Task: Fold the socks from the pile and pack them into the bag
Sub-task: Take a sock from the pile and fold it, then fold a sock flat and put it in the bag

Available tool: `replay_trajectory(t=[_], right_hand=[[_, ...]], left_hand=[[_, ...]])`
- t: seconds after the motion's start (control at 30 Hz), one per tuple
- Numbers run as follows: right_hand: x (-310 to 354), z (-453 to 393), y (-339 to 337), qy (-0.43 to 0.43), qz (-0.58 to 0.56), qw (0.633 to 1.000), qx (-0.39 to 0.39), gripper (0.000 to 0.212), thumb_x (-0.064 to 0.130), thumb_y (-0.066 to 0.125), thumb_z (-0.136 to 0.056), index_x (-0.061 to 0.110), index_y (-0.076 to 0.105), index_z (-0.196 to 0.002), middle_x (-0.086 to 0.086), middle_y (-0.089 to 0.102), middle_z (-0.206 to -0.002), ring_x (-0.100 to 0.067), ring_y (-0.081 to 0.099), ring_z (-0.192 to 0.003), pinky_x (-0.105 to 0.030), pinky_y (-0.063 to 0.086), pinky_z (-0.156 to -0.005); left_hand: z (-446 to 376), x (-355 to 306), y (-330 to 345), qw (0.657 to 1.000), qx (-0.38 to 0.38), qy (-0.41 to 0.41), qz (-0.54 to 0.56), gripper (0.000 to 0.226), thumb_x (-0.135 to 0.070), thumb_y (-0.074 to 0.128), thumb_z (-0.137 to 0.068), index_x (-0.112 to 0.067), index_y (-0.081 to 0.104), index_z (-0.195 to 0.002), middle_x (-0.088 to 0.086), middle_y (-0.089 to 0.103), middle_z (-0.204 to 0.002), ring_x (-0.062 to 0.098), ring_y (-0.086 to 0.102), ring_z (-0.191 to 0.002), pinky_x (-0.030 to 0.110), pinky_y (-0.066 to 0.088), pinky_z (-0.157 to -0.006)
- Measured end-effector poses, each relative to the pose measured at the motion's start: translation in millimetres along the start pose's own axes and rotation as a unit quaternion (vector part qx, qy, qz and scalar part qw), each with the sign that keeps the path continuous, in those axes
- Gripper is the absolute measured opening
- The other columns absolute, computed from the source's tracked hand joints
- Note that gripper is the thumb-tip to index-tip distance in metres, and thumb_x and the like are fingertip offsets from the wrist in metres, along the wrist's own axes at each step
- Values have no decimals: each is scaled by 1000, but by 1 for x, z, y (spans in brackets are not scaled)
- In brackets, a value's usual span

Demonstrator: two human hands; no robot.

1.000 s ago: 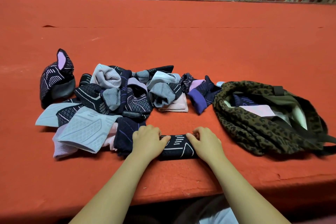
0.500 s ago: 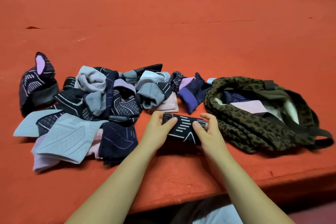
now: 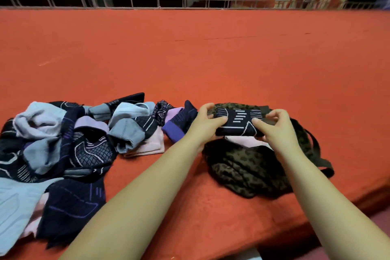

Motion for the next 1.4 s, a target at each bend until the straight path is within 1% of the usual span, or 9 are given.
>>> replay_trajectory(t=[0.13,0.3,0.47,0.73,0.9,1.03,1.1,1.2,1.4], right_hand=[[-37,-36,-6,45,85,995,16,25,18,70,-83,12,48,-92,-5,53,-95,-21,54,-78,-39,55,-62],[-72,-60,-12,-6,210,977,42,13,28,70,-82,21,64,-91,-6,64,-96,-19,60,-76,-28,44,-60],[-93,-76,-12,-17,320,941,107,23,39,51,-91,30,72,-95,-7,61,-103,-16,57,-90,-17,40,-63],[-58,-58,-2,-53,384,916,103,41,46,50,-88,24,60,-122,-4,54,-128,-26,45,-123,-42,39,-102],[-7,-30,28,-119,345,925,104,37,35,56,-89,18,59,-122,-3,56,-126,-22,49,-120,-39,40,-101],[16,-1,81,-113,266,938,190,20,27,58,-89,19,62,-106,5,63,-107,-13,58,-103,-27,42,-86],[12,8,113,-98,243,935,237,17,26,60,-87,21,61,-104,7,64,-107,-12,59,-102,-26,41,-87],[-3,14,159,-59,222,938,261,42,29,63,-85,19,53,-124,3,58,-123,-12,53,-111,-28,39,-94],[-31,24,205,46,149,962,224,64,32,69,-80,10,41,-134,-4,57,-119,-22,57,-107,-34,44,-90]], left_hand=[[-22,19,12,987,-12,-1,-163,49,-23,60,-88,-27,43,-135,4,49,-128,25,55,-112,43,49,-94],[-28,37,23,916,29,36,-399,37,-31,47,-94,-20,57,-128,2,55,-134,18,51,-120,26,36,-98],[-24,45,32,928,72,10,-365,33,-39,48,-93,-25,64,-118,-5,61,-127,12,54,-115,27,38,-99],[-17,40,20,907,39,38,-418,42,-40,48,-93,-20,53,-129,1,56,-131,16,52,-116,31,39,-99],[14,36,-31,939,-11,51,-339,23,-31,52,-92,-23,62,-111,-9,62,-113,8,55,-104,26,41,-93],[41,54,-86,955,-20,14,-295,6,-32,57,-85,-29,61,-81,-9,63,-86,12,59,-83,35,49,-89],[55,60,-108,961,-21,-8,-277,13,-18,54,-91,-25,58,-81,-6,61,-82,9,56,-74,20,48,-74],[77,63,-140,968,-46,-37,-245,15,-17,48,-95,-21,56,-84,-6,61,-83,3,54,-70,6,39,-54],[109,66,-179,977,-91,-72,-180,15,-27,44,-97,-23,58,-93,-10,63,-89,6,58,-77,22,39,-68]])
Point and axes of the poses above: each hand's wrist, its own z-axis away from the middle knuckle, its own y-axis out of the palm, x = y × z, the point moved 4 cm from there along -z, towards the middle knuckle
